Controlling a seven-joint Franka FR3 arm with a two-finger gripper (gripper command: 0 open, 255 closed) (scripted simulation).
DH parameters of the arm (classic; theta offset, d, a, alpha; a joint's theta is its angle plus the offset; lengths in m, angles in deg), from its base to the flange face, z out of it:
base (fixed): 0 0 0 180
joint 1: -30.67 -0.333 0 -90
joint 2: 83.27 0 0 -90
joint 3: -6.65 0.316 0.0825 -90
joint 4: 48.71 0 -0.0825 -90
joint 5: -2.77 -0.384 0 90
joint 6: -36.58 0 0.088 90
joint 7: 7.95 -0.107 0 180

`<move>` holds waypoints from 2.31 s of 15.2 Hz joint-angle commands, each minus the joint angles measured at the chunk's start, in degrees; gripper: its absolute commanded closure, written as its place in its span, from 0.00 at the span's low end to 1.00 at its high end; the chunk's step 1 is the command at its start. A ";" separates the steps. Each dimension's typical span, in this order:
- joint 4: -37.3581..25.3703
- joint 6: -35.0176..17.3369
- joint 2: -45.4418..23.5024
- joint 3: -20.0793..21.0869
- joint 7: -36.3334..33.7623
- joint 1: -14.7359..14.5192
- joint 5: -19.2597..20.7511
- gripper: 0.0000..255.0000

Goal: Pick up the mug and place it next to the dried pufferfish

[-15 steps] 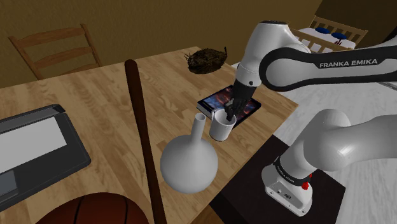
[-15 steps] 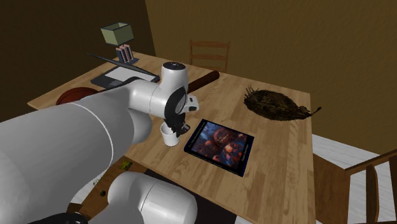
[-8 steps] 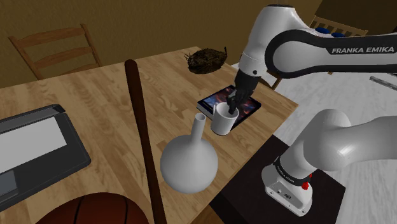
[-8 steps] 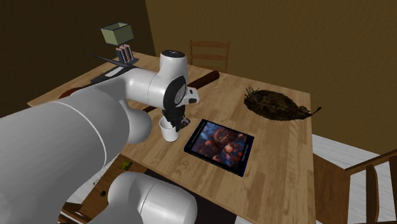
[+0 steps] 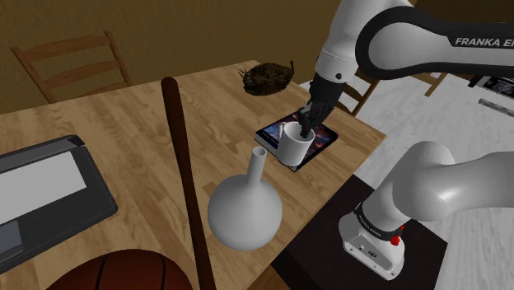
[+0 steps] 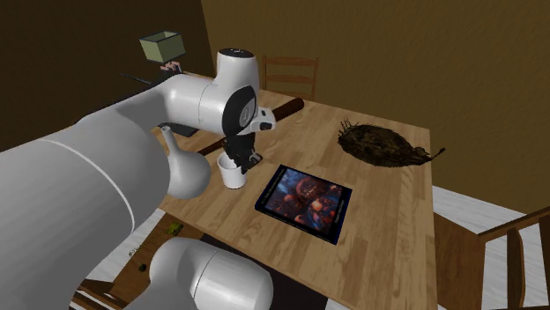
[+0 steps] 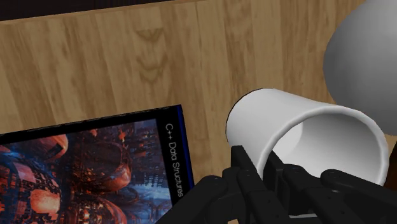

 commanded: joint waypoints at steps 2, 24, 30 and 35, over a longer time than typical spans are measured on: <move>-2.36 2.39 0.02 -0.38 -0.11 0.18 0.39 1.00; -17.96 12.94 -5.75 -7.44 5.32 3.09 5.99 1.00; -22.57 11.45 -12.37 -14.00 12.93 5.53 10.05 1.00; -28.16 10.41 -19.21 -19.17 19.16 7.06 12.15 1.00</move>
